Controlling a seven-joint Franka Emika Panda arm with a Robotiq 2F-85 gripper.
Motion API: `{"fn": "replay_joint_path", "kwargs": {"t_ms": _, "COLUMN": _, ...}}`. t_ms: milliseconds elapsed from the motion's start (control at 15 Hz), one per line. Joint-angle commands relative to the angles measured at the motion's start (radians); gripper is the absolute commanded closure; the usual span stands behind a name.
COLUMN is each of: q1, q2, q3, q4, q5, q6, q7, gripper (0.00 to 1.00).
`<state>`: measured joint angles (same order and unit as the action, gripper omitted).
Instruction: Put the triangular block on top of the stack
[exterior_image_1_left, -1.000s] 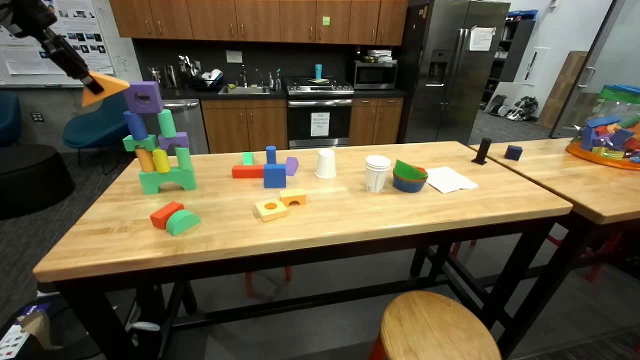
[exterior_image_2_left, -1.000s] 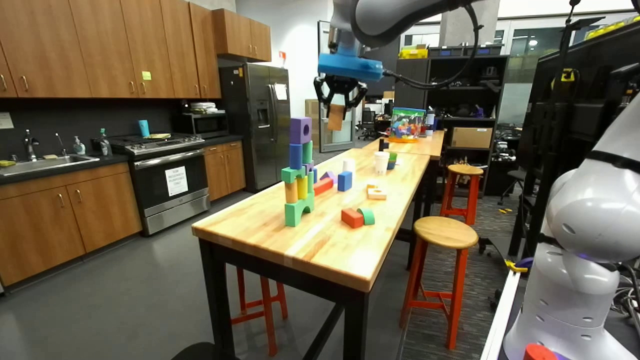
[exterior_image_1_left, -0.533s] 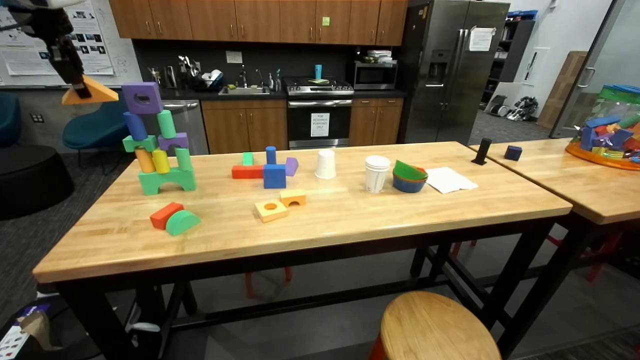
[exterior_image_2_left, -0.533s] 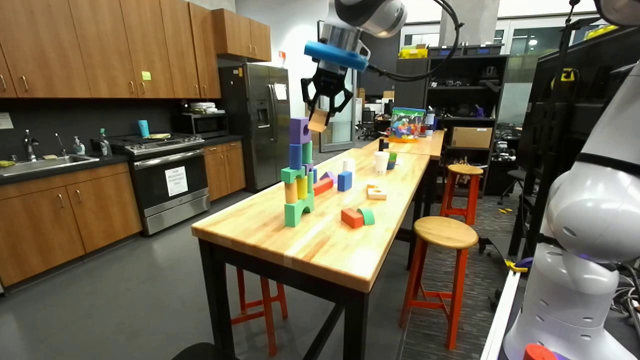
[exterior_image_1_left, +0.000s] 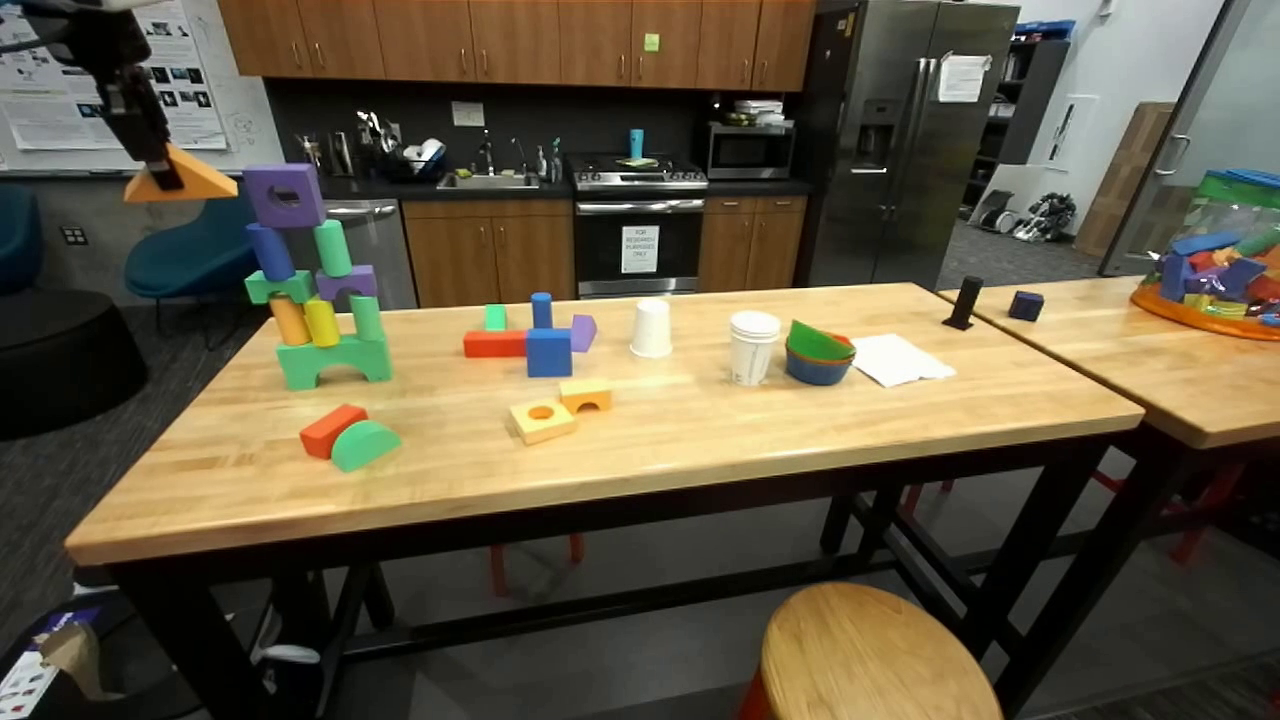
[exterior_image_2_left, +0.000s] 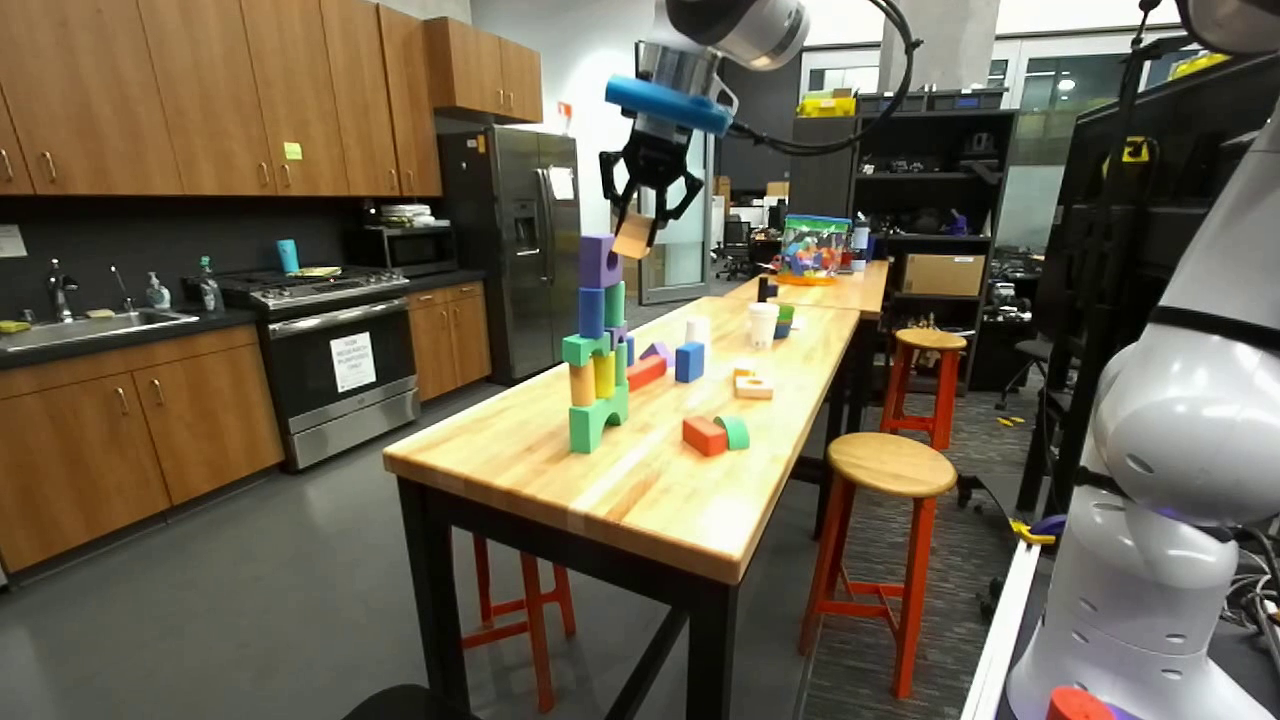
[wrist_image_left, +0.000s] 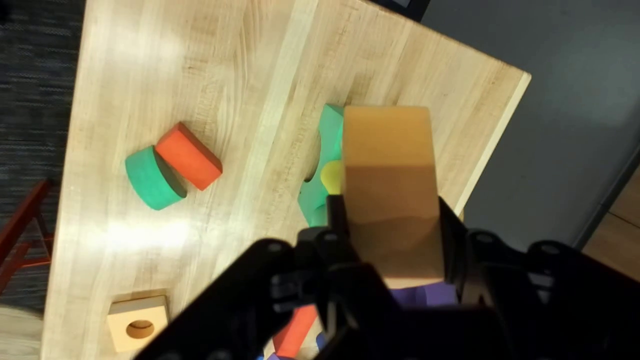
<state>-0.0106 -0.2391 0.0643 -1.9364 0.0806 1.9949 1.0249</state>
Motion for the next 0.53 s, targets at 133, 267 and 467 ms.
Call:
{"fn": "replay_joint_path", "kwargs": {"t_ms": 133, "q1": -0.01, "q2": -0.001, "q3": 0.001, "q4": 0.003, "q5": -0.002, "q6": 0.017, "q7": 0.015, "gripper": 0.84}}
{"fn": "replay_joint_path", "kwargs": {"t_ms": 267, "q1": -0.014, "q2": 0.0, "q3": -0.002, "q4": 0.028, "q5": -0.007, "q6": 0.002, "q7": 0.002, "gripper": 0.84}}
{"fn": "replay_joint_path", "kwargs": {"t_ms": 467, "q1": -0.019, "q2": 0.02, "q3": -0.004, "q4": 0.111, "q5": -0.027, "q6": -0.049, "q7": -0.017, "gripper": 0.84}}
